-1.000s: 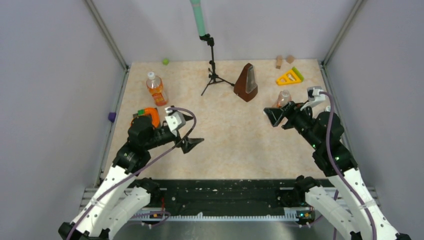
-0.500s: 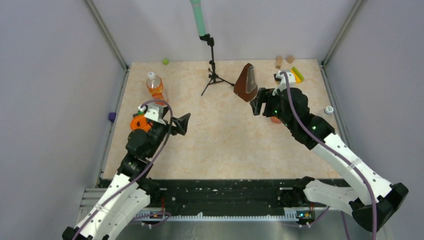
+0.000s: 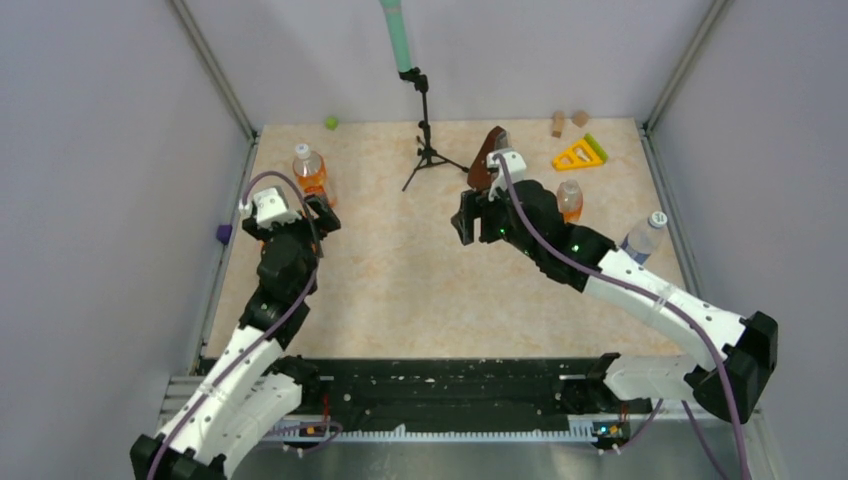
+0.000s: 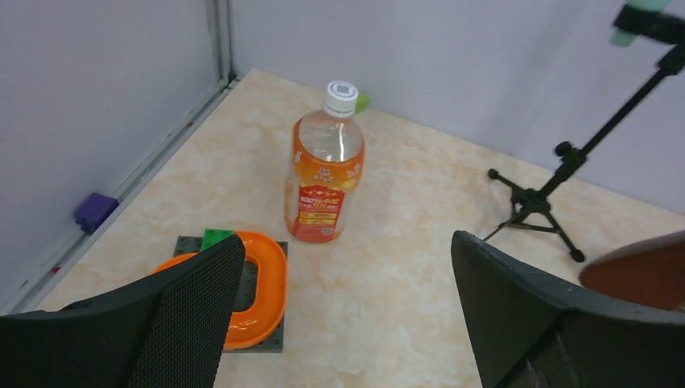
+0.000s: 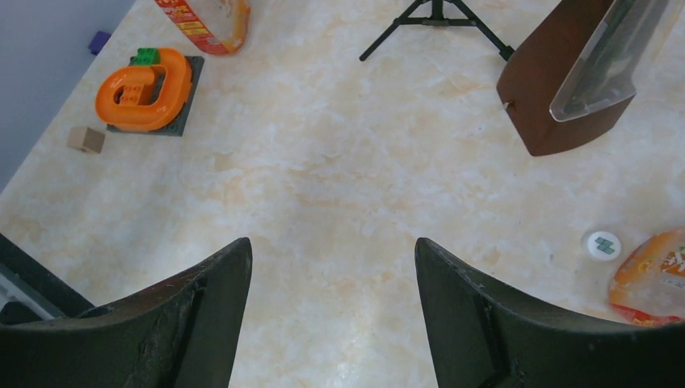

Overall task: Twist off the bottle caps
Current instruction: Pick up the plastic bottle at the center of the board.

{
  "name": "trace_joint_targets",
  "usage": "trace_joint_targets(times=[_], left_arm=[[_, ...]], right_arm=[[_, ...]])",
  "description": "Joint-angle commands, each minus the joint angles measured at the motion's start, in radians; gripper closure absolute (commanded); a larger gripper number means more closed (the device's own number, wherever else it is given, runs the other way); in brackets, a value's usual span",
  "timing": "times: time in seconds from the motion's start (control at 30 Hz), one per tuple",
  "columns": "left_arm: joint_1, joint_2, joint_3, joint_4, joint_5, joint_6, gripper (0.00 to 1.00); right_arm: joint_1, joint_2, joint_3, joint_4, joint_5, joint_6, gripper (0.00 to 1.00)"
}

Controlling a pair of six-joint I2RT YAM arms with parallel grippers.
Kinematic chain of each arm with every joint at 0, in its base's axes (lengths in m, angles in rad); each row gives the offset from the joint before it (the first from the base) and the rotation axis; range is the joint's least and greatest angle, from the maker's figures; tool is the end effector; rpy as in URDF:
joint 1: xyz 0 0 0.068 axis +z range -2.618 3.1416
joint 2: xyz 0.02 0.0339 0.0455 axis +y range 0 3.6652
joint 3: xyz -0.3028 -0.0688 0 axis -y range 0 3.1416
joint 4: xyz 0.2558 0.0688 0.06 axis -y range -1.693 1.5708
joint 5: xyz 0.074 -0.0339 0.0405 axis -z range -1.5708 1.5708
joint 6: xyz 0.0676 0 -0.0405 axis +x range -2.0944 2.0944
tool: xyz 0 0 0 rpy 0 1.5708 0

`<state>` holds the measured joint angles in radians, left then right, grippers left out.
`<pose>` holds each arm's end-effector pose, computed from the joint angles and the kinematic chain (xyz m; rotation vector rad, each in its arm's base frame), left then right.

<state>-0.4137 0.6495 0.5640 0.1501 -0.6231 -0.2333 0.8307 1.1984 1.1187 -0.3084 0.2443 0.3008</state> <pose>0.1692 -0.0312 0.3429 -0.3620 1.4748 -0.0485 0.2136 0.2096 0.3822 -0.3599 1.9482 0.5061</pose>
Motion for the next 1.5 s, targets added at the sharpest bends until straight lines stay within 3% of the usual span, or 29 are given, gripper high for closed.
trace_joint_targets(times=[0.0, 0.07, 0.17, 0.27, 0.53, 0.67, 0.93, 1.07, 1.47], left_arm=[[0.144, 0.190, 0.084, 0.039, 0.064, -0.003, 0.02], [0.219, 0.241, 0.096, 0.039, 0.131, -0.088, 0.03], [0.271, 0.284, 0.036, 0.185, 0.198, -0.084, 0.04], [0.275, 0.329, 0.032, 0.224, 0.205, -0.036, 0.07], [0.288, 0.492, 0.047, 0.360, 0.241, 0.065, 0.02], [0.297, 0.581, 0.086, 0.401, 0.191, 0.086, 0.02], [0.333, 0.789, 0.141, 0.559, 0.243, 0.138, 0.03], [0.353, 0.889, 0.160, 0.660, 0.272, 0.148, 0.10], [0.362, 1.058, 0.186, 0.879, 0.245, 0.192, 0.08]], right_arm=[[0.033, -0.031, -0.023, 0.092, -0.021, 0.018, 0.28], [0.037, -0.051, -0.037, 0.084, -0.019, 0.017, 0.28], [0.038, -0.099, -0.065, 0.078, -0.001, 0.018, 0.27], [0.038, -0.149, -0.095, 0.093, -0.002, 0.017, 0.27], [0.038, -0.208, -0.137, 0.111, -0.010, 0.010, 0.26], [0.038, -0.210, -0.143, 0.109, -0.021, 0.007, 0.25], [0.038, -0.209, -0.163, 0.125, -0.035, -0.001, 0.25], [0.038, -0.198, -0.168, 0.144, -0.043, -0.008, 0.25], [0.038, -0.126, -0.153, 0.153, -0.093, -0.022, 0.25]])
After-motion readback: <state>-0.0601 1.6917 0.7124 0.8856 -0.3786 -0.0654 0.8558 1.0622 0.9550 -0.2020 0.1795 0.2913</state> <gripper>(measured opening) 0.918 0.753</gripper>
